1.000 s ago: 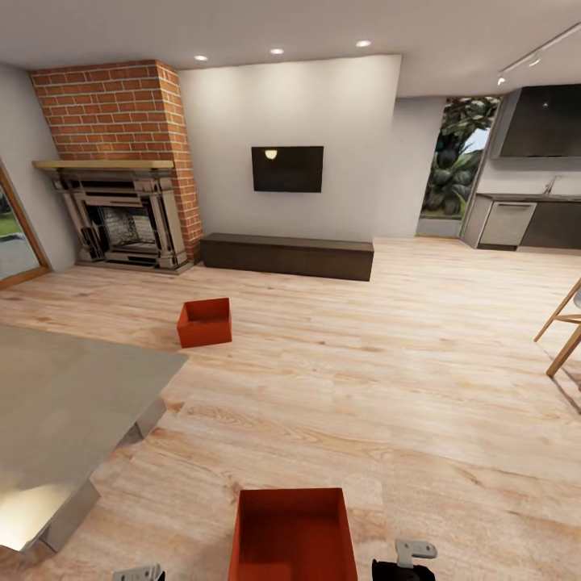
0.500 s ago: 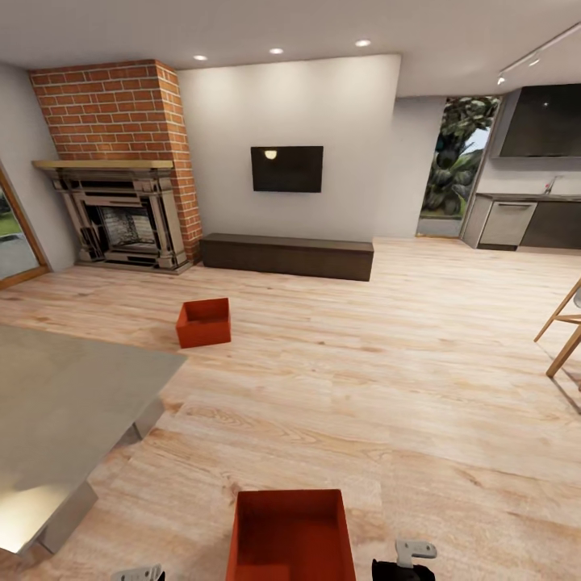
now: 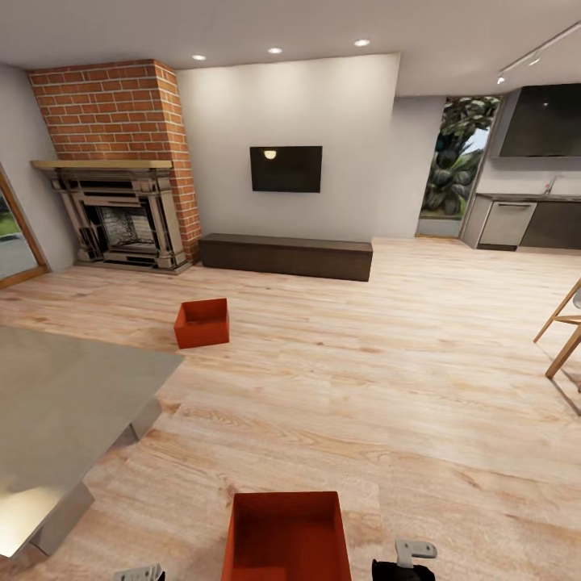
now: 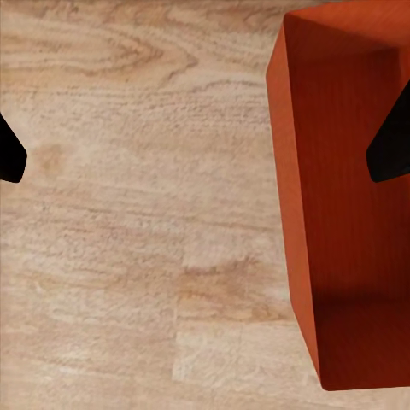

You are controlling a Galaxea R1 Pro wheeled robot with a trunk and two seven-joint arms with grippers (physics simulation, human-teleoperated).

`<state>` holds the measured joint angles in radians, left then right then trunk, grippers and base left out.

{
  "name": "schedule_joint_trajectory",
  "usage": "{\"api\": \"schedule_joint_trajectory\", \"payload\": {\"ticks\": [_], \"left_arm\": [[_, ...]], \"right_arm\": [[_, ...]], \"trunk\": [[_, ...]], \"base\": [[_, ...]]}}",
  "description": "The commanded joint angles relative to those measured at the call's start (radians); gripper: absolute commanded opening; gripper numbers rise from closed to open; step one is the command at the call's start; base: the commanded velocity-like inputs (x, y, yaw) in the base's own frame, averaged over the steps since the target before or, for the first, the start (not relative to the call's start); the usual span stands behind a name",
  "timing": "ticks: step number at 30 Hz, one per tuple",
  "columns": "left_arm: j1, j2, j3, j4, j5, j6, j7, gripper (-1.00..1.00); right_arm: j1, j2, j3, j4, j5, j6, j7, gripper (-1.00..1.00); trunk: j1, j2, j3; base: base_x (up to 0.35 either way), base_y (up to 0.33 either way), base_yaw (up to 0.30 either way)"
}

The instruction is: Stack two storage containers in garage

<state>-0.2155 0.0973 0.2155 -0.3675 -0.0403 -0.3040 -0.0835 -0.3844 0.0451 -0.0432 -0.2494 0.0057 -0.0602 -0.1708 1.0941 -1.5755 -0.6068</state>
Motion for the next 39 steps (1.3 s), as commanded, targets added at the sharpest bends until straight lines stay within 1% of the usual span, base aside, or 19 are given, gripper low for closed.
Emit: {"api": "schedule_joint_trajectory", "payload": {"ticks": [1, 6, 14, 19, 24, 35, 39], "left_arm": [[-0.001, -0.001, 0.008, 0.001, -0.004, -0.003, -0.009, 1.0], [-0.001, -0.003, 0.008, 0.001, -0.003, -0.003, -0.009, 1.0], [-0.001, -0.064, 0.004, 0.001, -0.007, -0.002, -0.009, 1.0], [-0.001, -0.071, 0.004, 0.002, -0.007, -0.001, -0.009, 1.0], [-0.001, -0.072, 0.004, 0.003, -0.008, 0.0, -0.009, 1.0], [-0.001, -0.073, 0.004, 0.017, -0.009, -0.001, -0.009, 1.0], [-0.001, -0.073, 0.004, 0.019, -0.009, -0.001, -0.009, 1.0]], "right_arm": [[-0.001, 0.0, -0.004, 0.001, 0.0, -0.004, -0.001, 1.0], [-0.001, 0.001, -0.004, 0.001, 0.0, -0.004, -0.001, 1.0], [-0.001, 0.012, -0.003, 0.003, 0.0, -0.004, -0.001, 1.0], [-0.001, 0.028, -0.003, 0.015, 0.0, -0.004, -0.001, 1.0], [-0.001, 0.035, -0.002, 0.037, 0.001, -0.004, -0.001, 1.0], [-0.001, 0.037, -0.001, 0.045, 0.002, -0.004, -0.001, 1.0], [-0.001, 0.037, -0.001, 0.045, 0.002, -0.015, -0.001, 1.0]], "trunk": [[0.0, 0.0, -0.001], [0.0, 0.0, -0.001], [0.0, 0.0, -0.001], [0.0, 0.0, -0.001], [0.0, 0.0, -0.001], [0.0, 0.0, -0.001], [0.0, 0.0, -0.001]], "base": [[0.001, -0.002, 0.0], [0.0, -0.001, 0.0], [0.0, 0.0, 0.0], [0.0, 0.0, 0.0], [0.0, 0.0, 0.0], [0.0, 0.0, 0.0], [0.0, 0.0, 0.0]]}}
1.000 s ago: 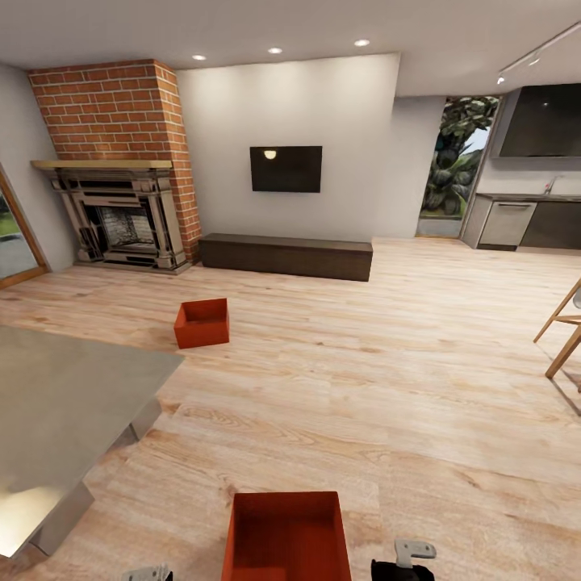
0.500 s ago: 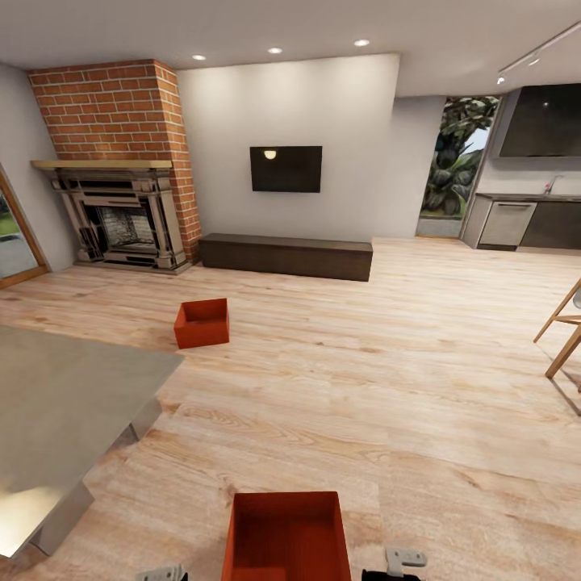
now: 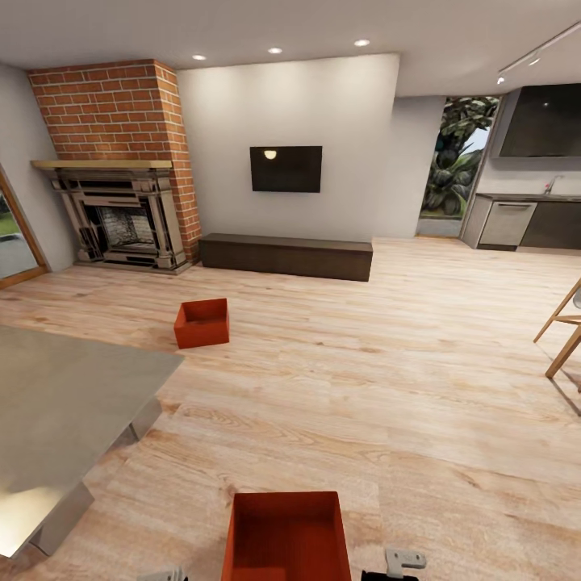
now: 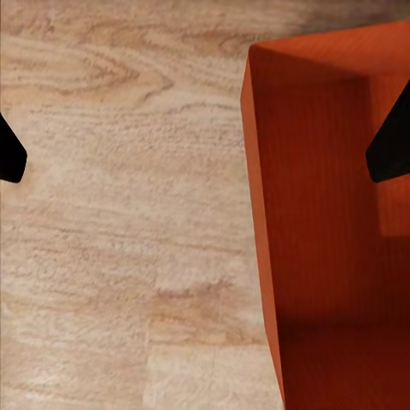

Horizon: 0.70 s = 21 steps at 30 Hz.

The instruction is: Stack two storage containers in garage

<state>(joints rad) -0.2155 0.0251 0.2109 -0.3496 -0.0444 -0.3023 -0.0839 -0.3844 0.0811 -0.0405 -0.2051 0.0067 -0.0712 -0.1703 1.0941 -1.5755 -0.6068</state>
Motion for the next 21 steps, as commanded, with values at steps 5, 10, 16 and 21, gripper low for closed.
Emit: {"api": "schedule_joint_trajectory", "payload": {"ticks": [5, 10, 16, 21], "left_arm": [[-0.001, -0.001, 0.008, 0.001, -0.005, -0.004, -0.008, 1.0], [-0.001, -0.001, 0.008, 0.001, -0.005, -0.004, -0.008, 1.0], [-0.001, -0.001, 0.008, 0.001, -0.005, -0.004, -0.008, 1.0], [-0.001, -0.001, 0.008, 0.001, -0.005, -0.004, -0.008, 1.0]], "right_arm": [[-0.001, 0.001, -0.004, 0.001, 0.001, -0.009, -0.002, 1.0], [-0.002, 0.001, -0.003, -0.001, 0.001, -0.01, -0.002, 1.0], [-0.004, 0.006, 0.0, -0.002, 0.001, -0.01, -0.002, 1.0], [-0.004, 0.007, 0.0, -0.002, 0.001, -0.01, -0.002, 1.0]], "trunk": [[0.0, 0.0, -0.001], [0.0, 0.0, -0.001], [0.0, 0.0, -0.001], [0.019, -0.035, -0.017]], "base": [[0.0, 0.0, 0.0], [0.0, 0.0, 0.0], [0.0, 0.0, 0.0], [0.0, 0.0, 0.0]]}}
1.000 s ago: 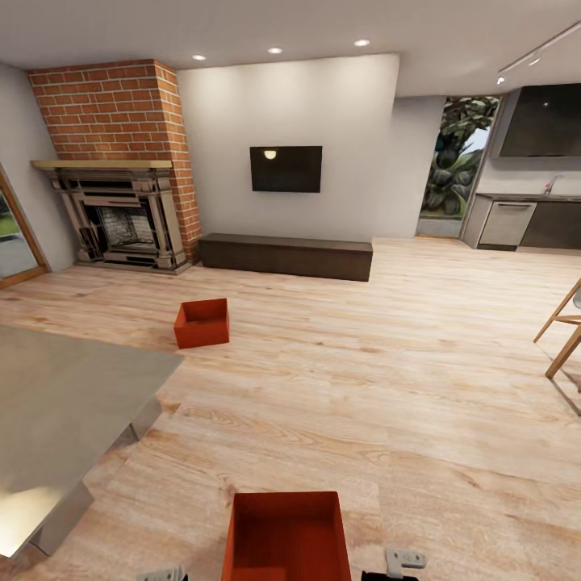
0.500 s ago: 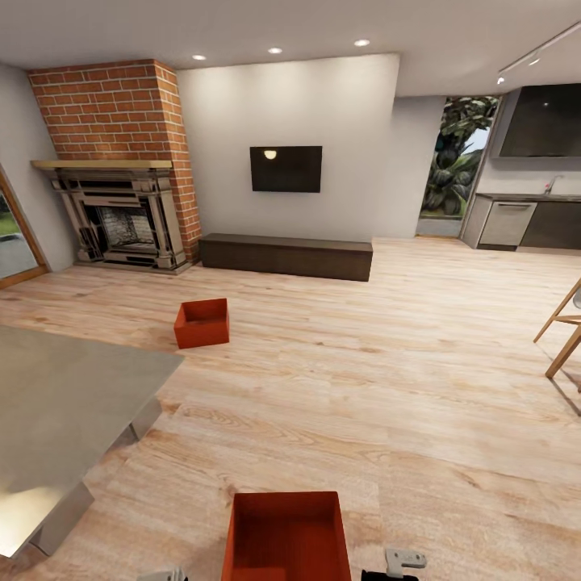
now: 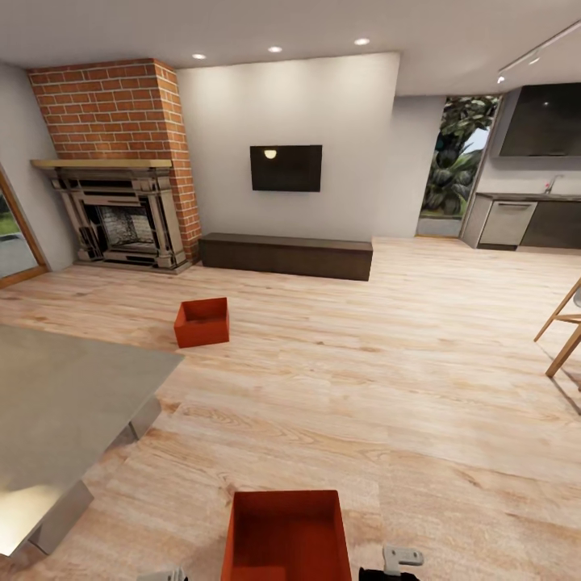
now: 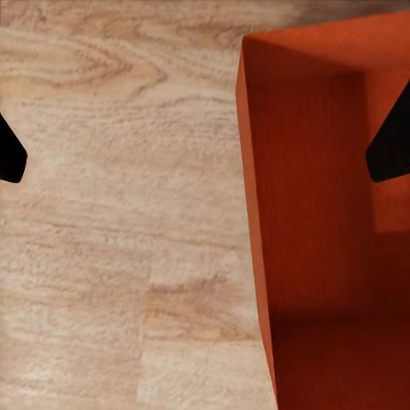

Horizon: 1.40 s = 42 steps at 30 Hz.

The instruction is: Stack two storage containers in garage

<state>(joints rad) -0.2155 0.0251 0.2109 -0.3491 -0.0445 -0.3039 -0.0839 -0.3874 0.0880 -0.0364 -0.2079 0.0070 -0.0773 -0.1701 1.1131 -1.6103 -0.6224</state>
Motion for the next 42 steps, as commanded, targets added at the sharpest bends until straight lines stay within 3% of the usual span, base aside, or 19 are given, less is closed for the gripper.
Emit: {"api": "schedule_joint_trajectory", "payload": {"ticks": [1, 10, 25, 38, 42], "left_arm": [[-0.001, -0.001, 0.008, 0.001, -0.005, -0.003, -0.008, 1.0], [-0.001, -0.001, 0.008, 0.001, -0.005, -0.003, -0.008, 1.0], [-0.001, -0.001, 0.008, 0.001, -0.005, -0.003, -0.009, 1.0], [-0.001, -0.001, 0.008, 0.001, -0.005, -0.003, -0.008, 1.0], [-0.001, 0.0, 0.008, 0.001, -0.005, -0.003, -0.009, 1.0]], "right_arm": [[-0.001, 0.001, -0.004, 0.001, 0.001, -0.004, -0.002, 1.0], [-0.001, 0.001, -0.003, 0.001, 0.001, -0.004, -0.002, 1.0], [-0.001, 0.001, -0.002, 0.001, 0.001, -0.004, -0.002, 1.0], [-0.001, 0.001, -0.002, 0.001, 0.001, -0.004, -0.002, 1.0], [-0.001, 0.001, -0.002, 0.001, 0.001, -0.004, -0.002, 1.0]], "trunk": [[0.004, -0.008, -0.004], [0.038, -0.071, -0.032], [0.038, -0.071, -0.032], [0.088, -0.162, -0.073], [0.088, -0.162, -0.073]], "base": [[0.0, 0.0, 0.0], [0.0, 0.0, 0.0], [0.0, 0.0, 0.0], [0.0, 0.0, 0.0], [0.0, 0.0, 0.0]]}}
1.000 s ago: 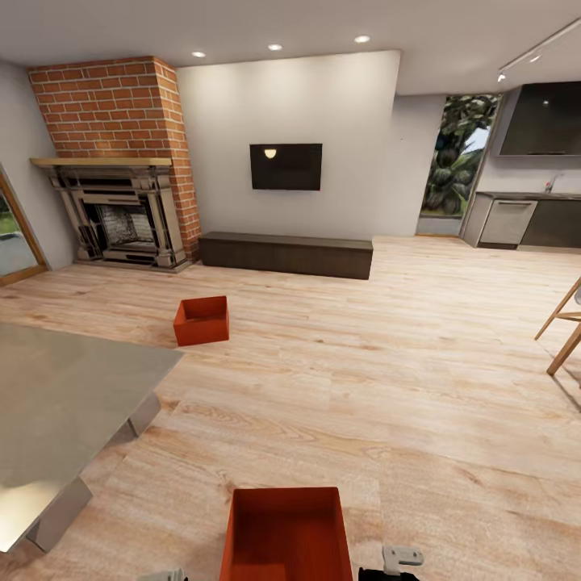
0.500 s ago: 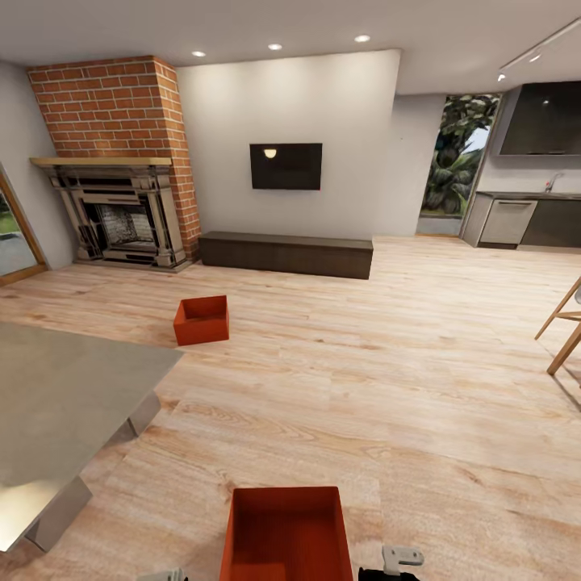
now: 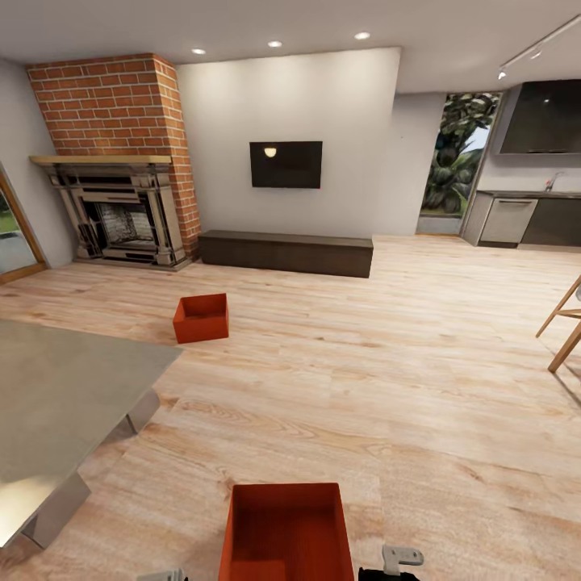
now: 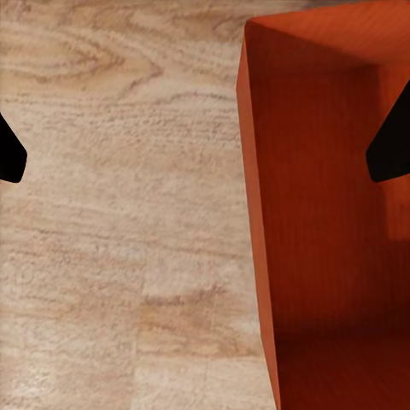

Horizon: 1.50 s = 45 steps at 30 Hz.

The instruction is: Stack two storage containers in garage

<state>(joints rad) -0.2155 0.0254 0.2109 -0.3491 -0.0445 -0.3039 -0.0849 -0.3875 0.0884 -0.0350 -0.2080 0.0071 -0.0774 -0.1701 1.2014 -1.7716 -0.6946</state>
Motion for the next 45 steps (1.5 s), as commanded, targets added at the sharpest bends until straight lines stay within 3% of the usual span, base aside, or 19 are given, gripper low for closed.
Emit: {"api": "schedule_joint_trajectory", "payload": {"ticks": [1, 4, 11, 45], "left_arm": [[-0.001, -0.001, 0.008, 0.001, -0.005, -0.003, -0.008, 1.0], [-0.001, -0.001, 0.008, 0.001, -0.005, -0.003, -0.008, 1.0], [-0.001, -0.001, 0.008, 0.001, -0.005, -0.003, -0.008, 1.0], [-0.001, -0.001, 0.008, 0.007, -0.005, -0.003, -0.007, 1.0]], "right_arm": [[-0.001, 0.001, -0.003, 0.001, 0.001, -0.004, -0.002, 1.0], [-0.001, 0.001, -0.003, 0.001, 0.001, -0.004, -0.002, 1.0], [-0.001, 0.001, -0.003, 0.001, 0.001, -0.004, -0.002, 1.0], [-0.001, 0.001, -0.003, 0.001, 0.001, -0.004, -0.002, 1.0]], "trunk": [[0.0, 0.0, -0.001], [0.0, 0.0, -0.001], [0.027, -0.049, -0.023], [0.027, -0.049, -0.023]], "base": [[0.0, 0.0, 0.0], [0.0, 0.0, 0.0], [0.0, 0.0, 0.0], [0.0, 0.0, 0.0]]}}
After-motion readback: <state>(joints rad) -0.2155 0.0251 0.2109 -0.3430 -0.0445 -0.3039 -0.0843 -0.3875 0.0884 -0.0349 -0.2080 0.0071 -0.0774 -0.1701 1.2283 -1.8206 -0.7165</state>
